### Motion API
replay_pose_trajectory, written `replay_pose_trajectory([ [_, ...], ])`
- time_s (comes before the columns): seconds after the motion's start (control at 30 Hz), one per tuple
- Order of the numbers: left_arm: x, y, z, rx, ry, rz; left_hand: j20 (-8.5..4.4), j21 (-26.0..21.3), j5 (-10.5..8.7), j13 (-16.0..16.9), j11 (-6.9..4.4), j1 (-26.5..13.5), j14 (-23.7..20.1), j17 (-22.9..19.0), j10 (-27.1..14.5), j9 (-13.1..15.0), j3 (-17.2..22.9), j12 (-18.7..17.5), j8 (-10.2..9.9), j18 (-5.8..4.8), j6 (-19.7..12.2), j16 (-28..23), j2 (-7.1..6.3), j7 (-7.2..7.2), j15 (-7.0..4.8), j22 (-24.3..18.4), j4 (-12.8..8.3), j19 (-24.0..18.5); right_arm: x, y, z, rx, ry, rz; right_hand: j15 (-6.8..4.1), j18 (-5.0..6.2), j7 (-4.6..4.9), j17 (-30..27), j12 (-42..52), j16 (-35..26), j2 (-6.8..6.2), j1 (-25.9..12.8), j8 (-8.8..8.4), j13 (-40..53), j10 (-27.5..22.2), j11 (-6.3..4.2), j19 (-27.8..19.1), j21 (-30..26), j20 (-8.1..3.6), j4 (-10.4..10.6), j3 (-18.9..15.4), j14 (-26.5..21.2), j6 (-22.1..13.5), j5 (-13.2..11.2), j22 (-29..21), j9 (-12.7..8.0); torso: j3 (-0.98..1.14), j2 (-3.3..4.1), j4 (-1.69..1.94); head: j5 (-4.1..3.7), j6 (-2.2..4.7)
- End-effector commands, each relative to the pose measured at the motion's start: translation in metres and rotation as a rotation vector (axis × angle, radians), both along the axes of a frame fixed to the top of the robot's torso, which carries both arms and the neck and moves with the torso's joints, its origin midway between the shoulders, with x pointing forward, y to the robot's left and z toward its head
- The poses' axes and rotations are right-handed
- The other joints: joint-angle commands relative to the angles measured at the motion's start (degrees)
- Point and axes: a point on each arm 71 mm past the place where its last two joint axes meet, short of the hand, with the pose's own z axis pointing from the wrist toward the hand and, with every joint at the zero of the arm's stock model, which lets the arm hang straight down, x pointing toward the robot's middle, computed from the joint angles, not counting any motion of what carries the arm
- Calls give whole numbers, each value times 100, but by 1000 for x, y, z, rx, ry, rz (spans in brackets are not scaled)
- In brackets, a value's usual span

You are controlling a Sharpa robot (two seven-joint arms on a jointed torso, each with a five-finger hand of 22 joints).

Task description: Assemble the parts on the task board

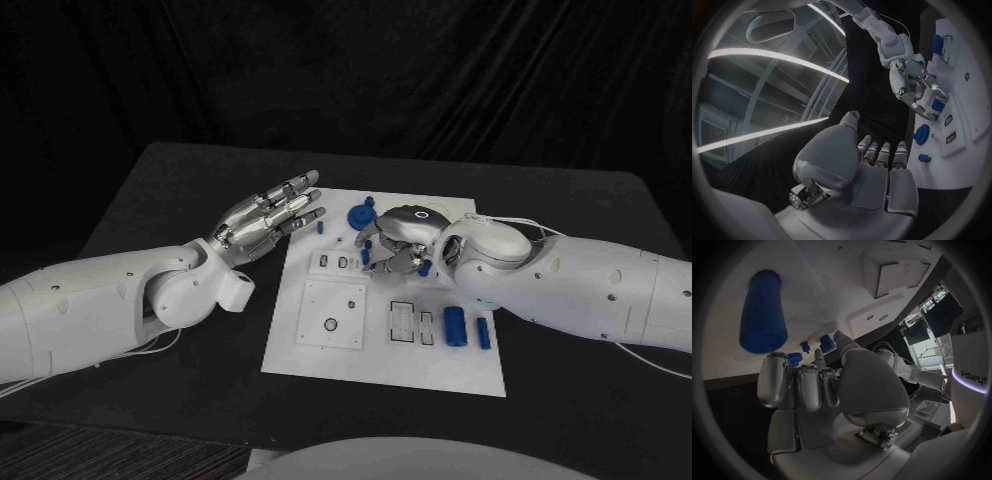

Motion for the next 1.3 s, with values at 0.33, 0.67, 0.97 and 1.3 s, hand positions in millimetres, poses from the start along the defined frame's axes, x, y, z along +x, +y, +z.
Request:
replay_pose_trajectory([
  [0.33,-3,2,2,-2,-12,12,42,-11,-81,5,48,23,-2,-5,17,4,53,0,24,24,43,-38,-39,65,46,9,-245,4,-9,-17,25,131,-126,-6,-68,-14,-9,775,20,-48,-636,-269,-81,1509,588,-49,33,-47,-73,890,-996,439,-135,-465,989,-315,1,0,-3,83,16],
  [0.67,0,0,32,76,-157,31,197,69,-1139,76,290,54,68,41,264,12,45,62,45,52,145,90,-265,237,159,60,-281,102,-9,-61,101,319,-420,-39,-15,-30,69,830,20,-3,-725,-679,-26,1509,588,15,56,16,-35,899,-1115,452,-35,-458,1009,-372,5,-7,0,47,121],
  [0.97,21,-8,77,312,-380,61,382,746,-2333,1416,878,-45,2007,526,3231,159,-334,1078,322,61,1136,2231,-599,801,346,378,387,1127,-8,-100,134,337,-512,-68,4,-66,95,927,20,76,-379,-689,120,1509,588,39,112,196,-13,883,-852,473,220,-452,1061,-368,52,-47,-45,-35,55],
  [1.3,32,-31,73,729,-579,-55,166,3138,-2773,4391,747,-351,3693,2644,4413,324,-574,5514,965,49,3101,6476,-764,952,138,1545,741,4691,-19,-126,130,341,-556,-49,10,-91,63,1008,20,147,-31,-310,337,1509,588,32,163,358,9,864,-548,491,655,-217,1102,-363,140,-206,-174,-45,-231],
])
